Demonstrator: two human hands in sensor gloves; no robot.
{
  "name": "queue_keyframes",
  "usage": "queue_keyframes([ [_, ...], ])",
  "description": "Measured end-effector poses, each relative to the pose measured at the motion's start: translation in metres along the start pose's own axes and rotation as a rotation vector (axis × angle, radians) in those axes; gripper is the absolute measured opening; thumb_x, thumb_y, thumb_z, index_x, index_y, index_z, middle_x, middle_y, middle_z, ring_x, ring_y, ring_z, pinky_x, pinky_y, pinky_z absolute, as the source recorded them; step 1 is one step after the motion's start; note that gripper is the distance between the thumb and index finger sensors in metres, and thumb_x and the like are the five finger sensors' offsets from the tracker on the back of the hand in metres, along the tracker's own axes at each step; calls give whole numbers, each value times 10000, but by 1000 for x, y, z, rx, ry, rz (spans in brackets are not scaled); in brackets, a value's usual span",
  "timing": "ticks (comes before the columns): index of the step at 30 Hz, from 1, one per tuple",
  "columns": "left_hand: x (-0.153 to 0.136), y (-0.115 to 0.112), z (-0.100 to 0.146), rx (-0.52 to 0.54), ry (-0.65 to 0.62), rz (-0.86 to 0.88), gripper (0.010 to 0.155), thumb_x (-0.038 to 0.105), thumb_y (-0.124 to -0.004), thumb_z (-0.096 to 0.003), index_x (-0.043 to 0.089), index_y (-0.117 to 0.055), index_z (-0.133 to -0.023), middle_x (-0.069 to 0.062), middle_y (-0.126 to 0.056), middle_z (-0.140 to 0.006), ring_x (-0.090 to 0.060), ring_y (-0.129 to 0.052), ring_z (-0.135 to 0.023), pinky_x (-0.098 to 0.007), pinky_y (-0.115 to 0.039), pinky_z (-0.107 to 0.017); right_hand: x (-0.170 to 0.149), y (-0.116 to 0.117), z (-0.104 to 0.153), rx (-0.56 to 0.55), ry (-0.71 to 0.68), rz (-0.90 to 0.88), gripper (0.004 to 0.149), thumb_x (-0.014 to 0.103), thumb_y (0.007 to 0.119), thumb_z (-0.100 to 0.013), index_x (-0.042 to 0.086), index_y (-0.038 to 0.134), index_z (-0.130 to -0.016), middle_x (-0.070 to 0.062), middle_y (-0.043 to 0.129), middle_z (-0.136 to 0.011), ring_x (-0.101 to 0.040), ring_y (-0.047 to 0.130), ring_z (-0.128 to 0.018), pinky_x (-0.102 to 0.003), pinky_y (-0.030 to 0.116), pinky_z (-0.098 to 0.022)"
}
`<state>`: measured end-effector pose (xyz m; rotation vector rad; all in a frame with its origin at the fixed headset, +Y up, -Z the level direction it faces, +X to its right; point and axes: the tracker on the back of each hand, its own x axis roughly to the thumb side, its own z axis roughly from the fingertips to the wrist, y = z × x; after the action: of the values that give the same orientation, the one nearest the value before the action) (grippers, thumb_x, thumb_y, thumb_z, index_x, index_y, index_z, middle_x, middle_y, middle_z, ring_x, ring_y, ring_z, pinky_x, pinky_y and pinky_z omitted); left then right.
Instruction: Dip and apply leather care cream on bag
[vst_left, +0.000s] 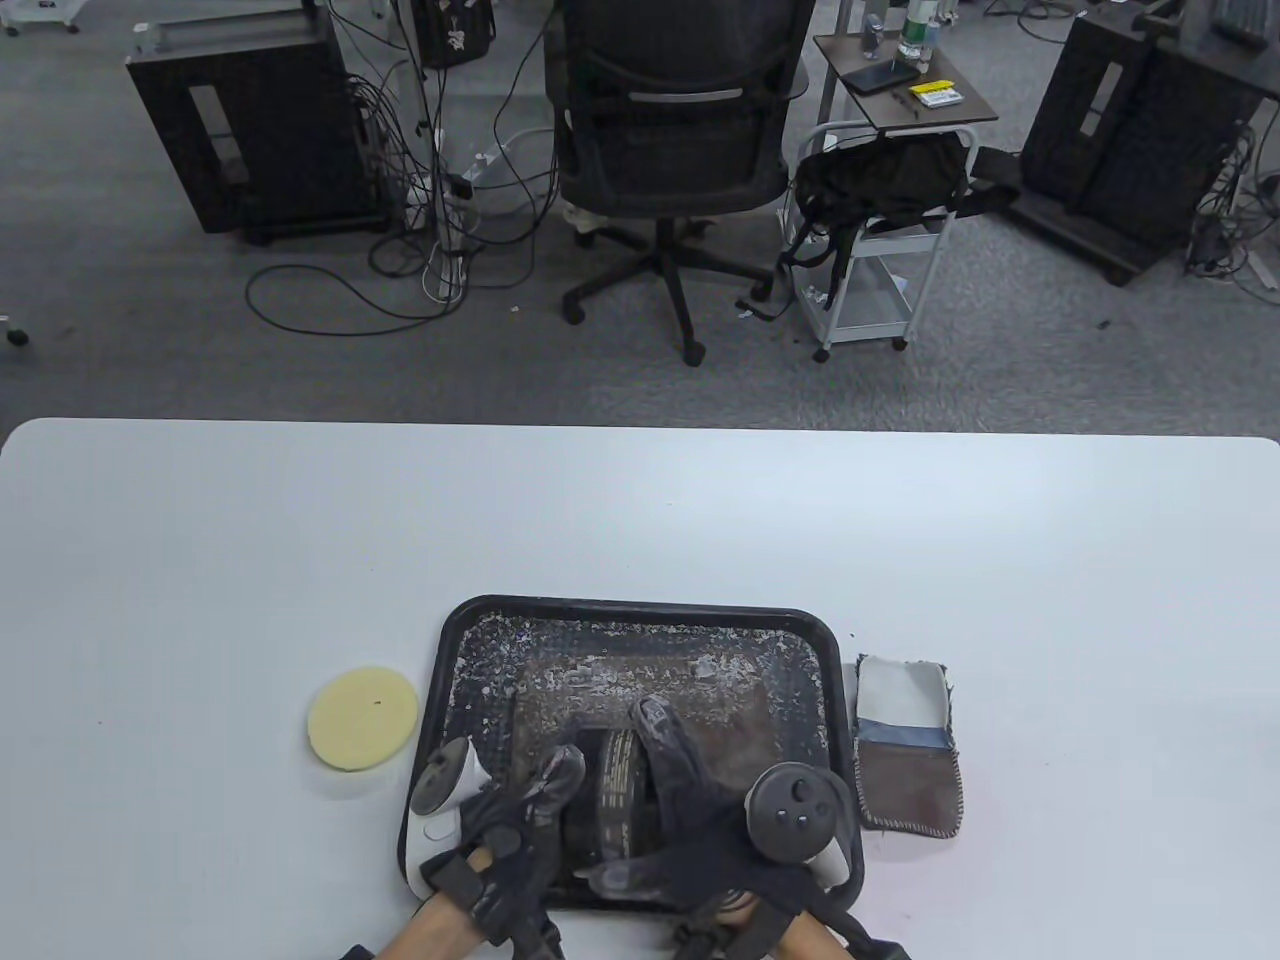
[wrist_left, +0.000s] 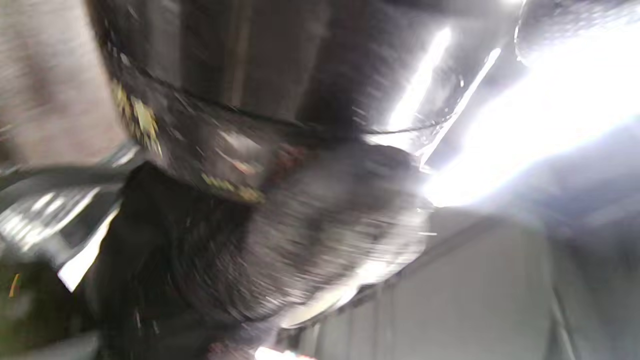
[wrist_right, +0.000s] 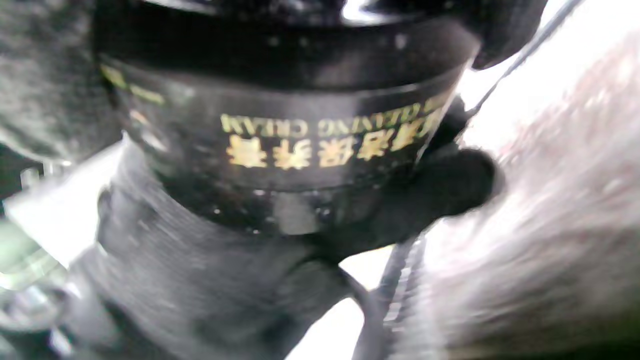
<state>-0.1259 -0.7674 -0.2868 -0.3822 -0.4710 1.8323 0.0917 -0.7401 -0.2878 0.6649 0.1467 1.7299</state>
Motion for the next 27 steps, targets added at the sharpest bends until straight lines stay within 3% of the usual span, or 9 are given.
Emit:
queue_keyframes([
  [5,35,4,1,-43,-254,-450,1108,764,-799,-381,288,-38,-1030,-53,67,-1089,-412,13,-1030,-751,-236,-683,-13,-14,2,-36,127,-315,1211,690,901,-346,181,117,-1116,-239,169,-1128,-662,446,-966,-708,683,-607],
  [7,44,0,3,-114,-317,-679,1116,712,-866,-349,336,-60,-1025,-13,46,-1105,-397,2,-1052,-765,-212,-689,-18,-14,3,19,193,-412,1193,720,862,-367,160,124,-1119,-259,187,-1125,-665,477,-951,-692,706,-595],
  [10,50,-13,5,-250,-376,-1085,1172,714,-891,-321,418,47,-959,33,84,-1098,-383,5,-1068,-781,-170,-686,-23,-9,4,125,223,-478,1180,757,816,-395,138,122,-1121,-281,209,-1118,-666,518,-932,-670,734,-586],
  [13,50,-23,8,-287,-400,-1238,1194,724,-900,-295,439,65,-938,54,86,-1097,-382,-29,-1085,-779,-241,-709,-23,-3,5,191,267,-502,1171,758,809,-402,128,134,-1123,-294,236,-1112,-676,535,-917,-672,743,-571],
  [19,45,-28,6,-294,-366,-1180,1182,759,-878,-303,424,53,-950,19,29,-1114,-426,-221,-1083,-717,-592,-659,-26,-3,4,263,268,-484,1180,752,796,-406,114,103,-1117,-319,191,-1098,-695,520,-904,-682,727,-574],
  [23,34,-18,1,-228,-250,-879,1170,765,-876,-316,405,18,-979,-12,-10,-1124,-451,-250,-1064,-674,-652,-636,-18,-4,3,199,181,-372,1189,722,819,-391,134,79,-1114,-300,149,-1105,-695,460,-929,-703,677,-599],
  [27,11,-9,1,-113,-8,-427,1163,800,-841,-342,342,11,-988,-86,-73,-1122,-496,-321,-1027,-643,-684,-596,-7,-9,2,101,66,-145,1180,685,864,-361,171,124,-1122,-271,162,-1121,-688,441,-948,-723,642,-610],
])
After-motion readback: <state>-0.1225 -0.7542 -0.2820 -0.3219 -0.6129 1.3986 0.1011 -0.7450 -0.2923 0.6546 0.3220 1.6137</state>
